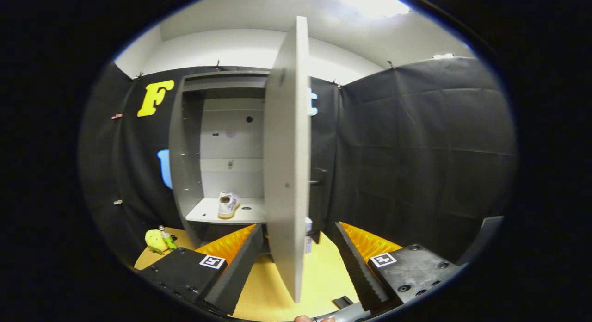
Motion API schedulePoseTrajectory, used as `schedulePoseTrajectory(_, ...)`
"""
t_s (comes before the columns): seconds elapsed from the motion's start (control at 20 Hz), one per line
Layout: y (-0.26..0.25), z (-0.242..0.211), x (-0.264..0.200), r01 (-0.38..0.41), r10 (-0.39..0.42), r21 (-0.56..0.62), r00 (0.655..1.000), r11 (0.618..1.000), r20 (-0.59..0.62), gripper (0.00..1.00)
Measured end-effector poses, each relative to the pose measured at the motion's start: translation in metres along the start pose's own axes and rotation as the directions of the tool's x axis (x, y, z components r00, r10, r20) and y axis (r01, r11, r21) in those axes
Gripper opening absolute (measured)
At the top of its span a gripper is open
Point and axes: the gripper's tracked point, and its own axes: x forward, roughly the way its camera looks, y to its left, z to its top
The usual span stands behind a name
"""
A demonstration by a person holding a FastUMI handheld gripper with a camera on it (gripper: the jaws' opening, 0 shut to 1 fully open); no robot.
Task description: Open the shoe cabinet door, grab the shoes and put them into the shoe cabinet, then close the shoe cabinet door.
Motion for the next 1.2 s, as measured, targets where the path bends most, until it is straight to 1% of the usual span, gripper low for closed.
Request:
schedulePoseTrajectory(0.1, -0.025, -0.004, 0.010, 0.029, -0.029, 0.008, 1.000, 1.000, -0.001, 0.98)
schedulePoseTrajectory(0.25, -0.049, -0.020, 0.034, 0.054, -0.052, 0.045, 0.998, 0.998, -0.045, 0.98)
schedulePoseTrajectory(0.4, -0.062, -0.030, 0.062, 0.038, -0.034, 0.058, 0.996, 0.998, -0.077, 0.97)
schedulePoseTrajectory(0.5, -0.055, -0.033, 0.076, 0.007, -0.001, 0.060, 0.996, 0.998, -0.094, 0.98)
schedulePoseTrajectory(0.65, -0.058, -0.032, 0.085, -0.007, 0.013, 0.060, 0.995, 0.998, -0.100, 0.96)
schedulePoseTrajectory(0.75, -0.054, -0.033, 0.084, -0.019, 0.028, 0.086, 0.994, 0.996, -0.108, 0.98)
schedulePoseTrajectory(0.85, -0.051, -0.033, 0.083, -0.020, 0.029, 0.083, 0.994, 0.996, -0.103, 0.98)
schedulePoseTrajectory(1.2, 0.000, -0.034, 0.064, -0.092, 0.100, 0.080, 0.989, 0.993, -0.105, 0.96)
